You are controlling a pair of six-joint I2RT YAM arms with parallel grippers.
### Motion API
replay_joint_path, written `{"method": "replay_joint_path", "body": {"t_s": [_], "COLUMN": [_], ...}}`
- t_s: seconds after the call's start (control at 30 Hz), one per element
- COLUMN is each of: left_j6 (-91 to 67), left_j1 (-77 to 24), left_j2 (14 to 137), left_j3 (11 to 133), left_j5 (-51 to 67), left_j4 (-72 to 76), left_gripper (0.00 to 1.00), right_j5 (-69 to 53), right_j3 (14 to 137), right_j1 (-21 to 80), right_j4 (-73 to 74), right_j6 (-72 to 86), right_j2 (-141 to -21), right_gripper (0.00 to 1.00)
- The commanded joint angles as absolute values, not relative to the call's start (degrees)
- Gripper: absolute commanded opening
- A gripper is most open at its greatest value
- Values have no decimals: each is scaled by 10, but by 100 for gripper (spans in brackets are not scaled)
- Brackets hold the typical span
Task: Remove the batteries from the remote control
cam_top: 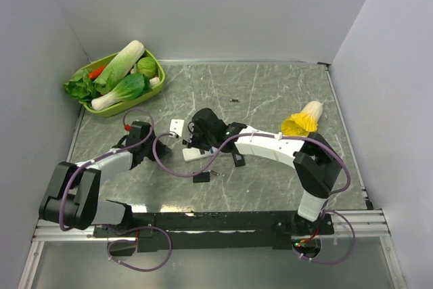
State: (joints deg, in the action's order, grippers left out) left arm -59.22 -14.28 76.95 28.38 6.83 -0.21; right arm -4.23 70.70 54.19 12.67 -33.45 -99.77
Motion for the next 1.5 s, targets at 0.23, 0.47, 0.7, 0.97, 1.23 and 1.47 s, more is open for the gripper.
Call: {"method": "replay_joint_path", "body": {"t_s": [0.23,0.47,0.7,0.97,1.23,1.47], "left_j6": [-587,-585,-580,-579,-549,-543], "left_j1": [-156,-186,-194,-200,-235,-280], "left_j2": [751,761,790,786,650,686], "left_j3": [279,292,301,305,255,294], "left_j5": [109,95,90,86,185,126], "left_j4": [41,40,35,30,225,179], "left_gripper": [23,34,34,33,47,49], "right_j5": [-171,-178,-188,-2,-96,-106], "right_j3": [615,576,570,603,558,476], "right_j1": [447,420,399,373,324,312], "right_j4": [-12,-85,-115,-33,-51,-258], "right_j6": [-210,-136,-85,107,312,355], "right_j2": [-890,-873,-885,-895,-833,-809], "right_gripper": [0,0,0,0,0,0]}}
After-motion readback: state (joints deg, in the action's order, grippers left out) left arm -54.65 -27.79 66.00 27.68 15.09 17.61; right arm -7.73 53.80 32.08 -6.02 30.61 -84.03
